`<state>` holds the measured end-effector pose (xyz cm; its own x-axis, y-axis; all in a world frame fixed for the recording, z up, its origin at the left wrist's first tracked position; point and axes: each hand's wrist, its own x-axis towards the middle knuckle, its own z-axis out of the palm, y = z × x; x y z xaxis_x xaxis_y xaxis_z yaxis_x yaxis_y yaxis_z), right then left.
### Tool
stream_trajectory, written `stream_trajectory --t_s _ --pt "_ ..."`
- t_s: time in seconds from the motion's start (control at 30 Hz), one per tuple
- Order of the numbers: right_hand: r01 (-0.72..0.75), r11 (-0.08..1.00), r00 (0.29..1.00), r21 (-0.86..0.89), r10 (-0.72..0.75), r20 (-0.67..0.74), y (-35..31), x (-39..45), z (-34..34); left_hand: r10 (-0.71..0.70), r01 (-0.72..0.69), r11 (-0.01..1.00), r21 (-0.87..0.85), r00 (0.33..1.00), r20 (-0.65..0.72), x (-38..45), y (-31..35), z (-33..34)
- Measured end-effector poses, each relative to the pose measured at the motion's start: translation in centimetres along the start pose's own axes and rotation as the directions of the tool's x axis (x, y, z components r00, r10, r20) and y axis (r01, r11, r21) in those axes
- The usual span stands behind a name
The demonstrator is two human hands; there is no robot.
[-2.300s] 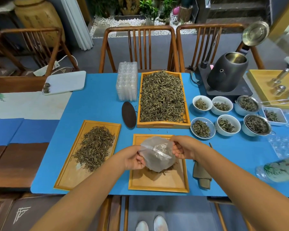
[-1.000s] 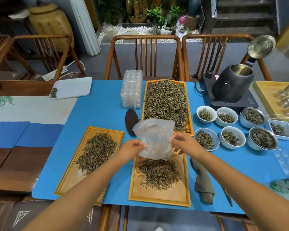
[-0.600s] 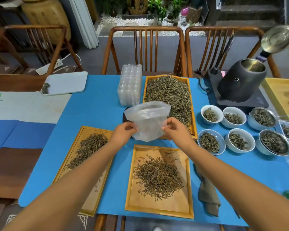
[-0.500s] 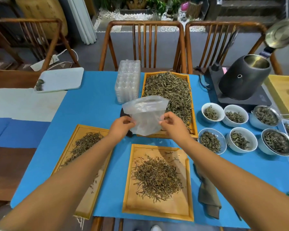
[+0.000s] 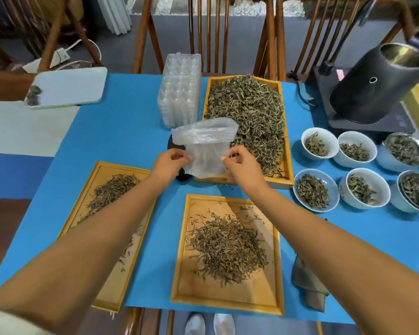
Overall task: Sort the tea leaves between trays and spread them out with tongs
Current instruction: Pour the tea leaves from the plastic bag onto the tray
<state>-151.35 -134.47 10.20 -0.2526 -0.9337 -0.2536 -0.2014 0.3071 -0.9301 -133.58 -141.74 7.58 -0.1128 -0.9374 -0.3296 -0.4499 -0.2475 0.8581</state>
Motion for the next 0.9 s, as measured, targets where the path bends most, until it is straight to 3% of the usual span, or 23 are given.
stream_trajectory --t_s 0.27,0.6,0.7,0.9 --pt "0.01 1.0 1.0 0.01 -0.01 0.005 -0.5 -1.1 -1.1 -0.019 0.019 1.0 -0.006 1.0 0.015 -0.8 -0.2 -1.0" --pt "0.013 1.0 0.997 -0.013 -0.014 -0.082 1.6 -5.1 -4.3 -0.064 0.062 0.998 -0.03 0.995 -0.076 -3.8 -2.5 -2.2" --pt "0.006 0.999 0.99 -0.032 -0.011 -0.14 3.1 -6.8 -6.0 -0.044 0.041 0.999 -0.033 0.995 -0.09 -5.6 -3.8 -2.0" --pt "-0.059 0.985 0.93 -0.165 -0.006 -0.368 7.7 -11.1 -10.5 -0.043 0.045 0.994 -0.098 0.999 0.021 -10.3 -7.0 -0.6"
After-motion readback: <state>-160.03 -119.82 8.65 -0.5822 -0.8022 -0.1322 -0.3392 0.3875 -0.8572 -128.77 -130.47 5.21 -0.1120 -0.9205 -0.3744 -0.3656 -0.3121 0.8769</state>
